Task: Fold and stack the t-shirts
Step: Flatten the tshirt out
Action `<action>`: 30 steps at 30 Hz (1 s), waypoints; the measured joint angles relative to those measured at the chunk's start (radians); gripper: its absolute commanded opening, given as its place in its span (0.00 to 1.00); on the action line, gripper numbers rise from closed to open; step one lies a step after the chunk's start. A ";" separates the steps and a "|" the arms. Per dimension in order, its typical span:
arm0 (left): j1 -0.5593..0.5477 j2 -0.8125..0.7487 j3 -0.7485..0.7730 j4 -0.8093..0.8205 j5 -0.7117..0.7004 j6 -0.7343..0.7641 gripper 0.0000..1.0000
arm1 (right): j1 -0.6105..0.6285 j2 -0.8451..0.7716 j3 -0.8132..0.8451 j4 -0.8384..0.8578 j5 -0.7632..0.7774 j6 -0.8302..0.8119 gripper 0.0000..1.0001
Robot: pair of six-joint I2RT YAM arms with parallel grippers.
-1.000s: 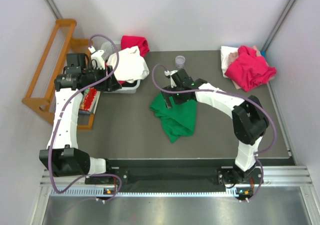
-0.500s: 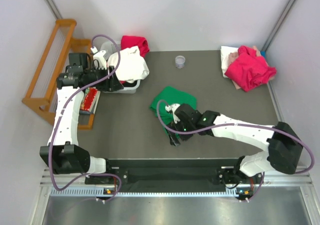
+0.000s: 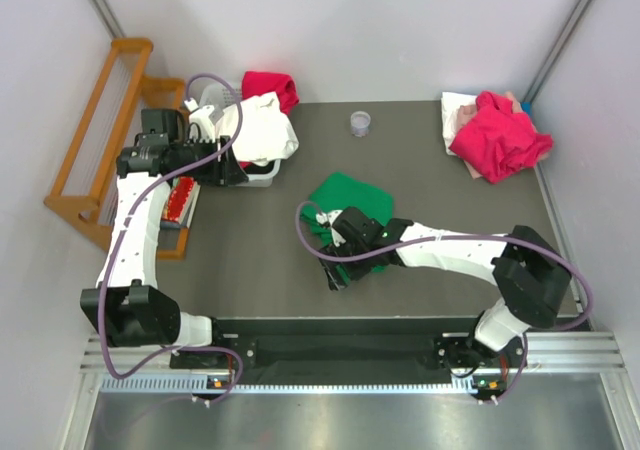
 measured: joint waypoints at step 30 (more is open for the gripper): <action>0.000 -0.031 -0.035 -0.013 -0.015 0.031 0.56 | -0.007 0.126 0.073 0.033 0.229 -0.060 0.00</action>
